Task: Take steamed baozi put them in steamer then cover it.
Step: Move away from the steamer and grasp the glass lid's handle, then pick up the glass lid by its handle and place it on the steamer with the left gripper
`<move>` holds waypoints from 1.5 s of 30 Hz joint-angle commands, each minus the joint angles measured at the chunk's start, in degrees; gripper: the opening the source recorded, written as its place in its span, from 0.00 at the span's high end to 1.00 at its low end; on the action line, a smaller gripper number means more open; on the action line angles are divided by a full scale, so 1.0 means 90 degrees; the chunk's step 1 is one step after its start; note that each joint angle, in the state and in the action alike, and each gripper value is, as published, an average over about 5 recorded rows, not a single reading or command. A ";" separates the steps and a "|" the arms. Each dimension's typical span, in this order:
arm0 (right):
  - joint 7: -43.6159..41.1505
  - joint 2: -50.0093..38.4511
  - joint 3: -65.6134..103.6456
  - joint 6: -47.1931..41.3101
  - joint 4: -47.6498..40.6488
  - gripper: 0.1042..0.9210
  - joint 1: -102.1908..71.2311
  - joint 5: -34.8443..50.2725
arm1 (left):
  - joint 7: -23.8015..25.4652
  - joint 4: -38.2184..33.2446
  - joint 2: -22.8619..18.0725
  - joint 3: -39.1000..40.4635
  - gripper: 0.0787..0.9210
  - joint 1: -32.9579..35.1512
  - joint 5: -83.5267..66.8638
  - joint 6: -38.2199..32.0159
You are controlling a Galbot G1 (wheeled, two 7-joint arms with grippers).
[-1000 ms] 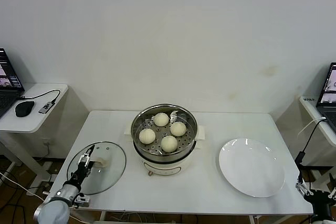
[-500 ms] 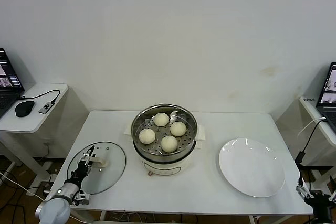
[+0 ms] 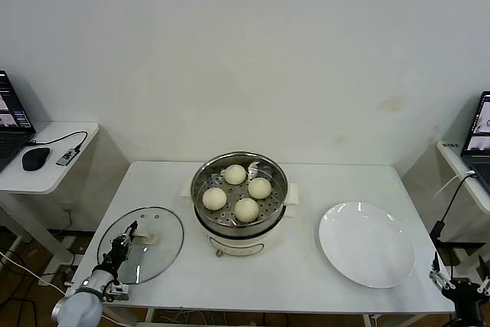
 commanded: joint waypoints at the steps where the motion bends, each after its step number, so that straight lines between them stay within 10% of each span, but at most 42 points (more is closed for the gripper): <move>1: -0.0063 -0.0059 -0.0036 0.0002 0.0037 0.12 -0.0031 -0.0056 | -0.0292 -0.0214 -0.0004 -0.0109 0.90 0.0179 -0.0218 -0.0060; 23: -0.0220 -0.0298 -0.0328 0.0004 0.0062 0.12 0.0031 -0.0356 | 0.1095 -0.5034 0.0685 -0.1017 0.92 0.2123 -0.2220 0.3125; 35: -0.0247 -0.0130 -0.0472 0.0033 -0.0015 0.12 0.0117 -0.0775 | 0.1592 -0.5403 0.1577 0.2106 0.92 0.0161 -0.2531 0.4388; 45: -0.0214 0.0033 -0.0762 0.0048 -0.0189 0.12 0.0189 -0.1049 | 0.2266 -0.4169 0.0651 0.4307 0.92 -0.2408 -0.1700 0.5217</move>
